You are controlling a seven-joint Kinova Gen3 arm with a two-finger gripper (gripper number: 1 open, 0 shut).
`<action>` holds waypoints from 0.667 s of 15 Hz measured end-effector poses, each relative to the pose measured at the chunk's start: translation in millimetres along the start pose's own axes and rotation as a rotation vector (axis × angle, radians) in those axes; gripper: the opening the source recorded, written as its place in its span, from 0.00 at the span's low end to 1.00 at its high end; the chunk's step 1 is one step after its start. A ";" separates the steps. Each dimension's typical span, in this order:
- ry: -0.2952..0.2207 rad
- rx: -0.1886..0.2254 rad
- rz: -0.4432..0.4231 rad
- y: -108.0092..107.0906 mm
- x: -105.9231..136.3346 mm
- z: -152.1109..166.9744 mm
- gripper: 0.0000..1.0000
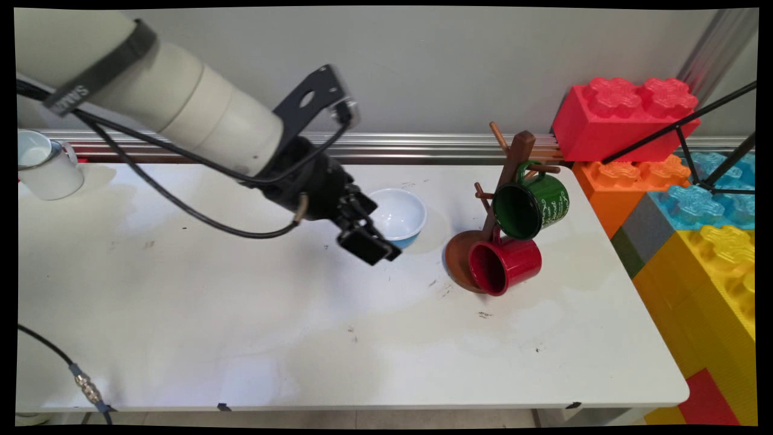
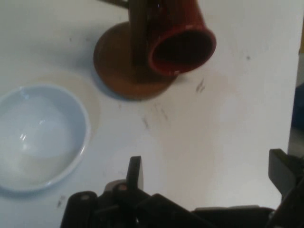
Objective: Pick up the green mug from the rack
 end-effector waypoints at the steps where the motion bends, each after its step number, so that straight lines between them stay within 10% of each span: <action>1: 0.005 0.002 -0.006 4.9 7.0 2.3 1.00; 10: 0.027 0.024 -0.058 44.2 60.0 24.0 1.00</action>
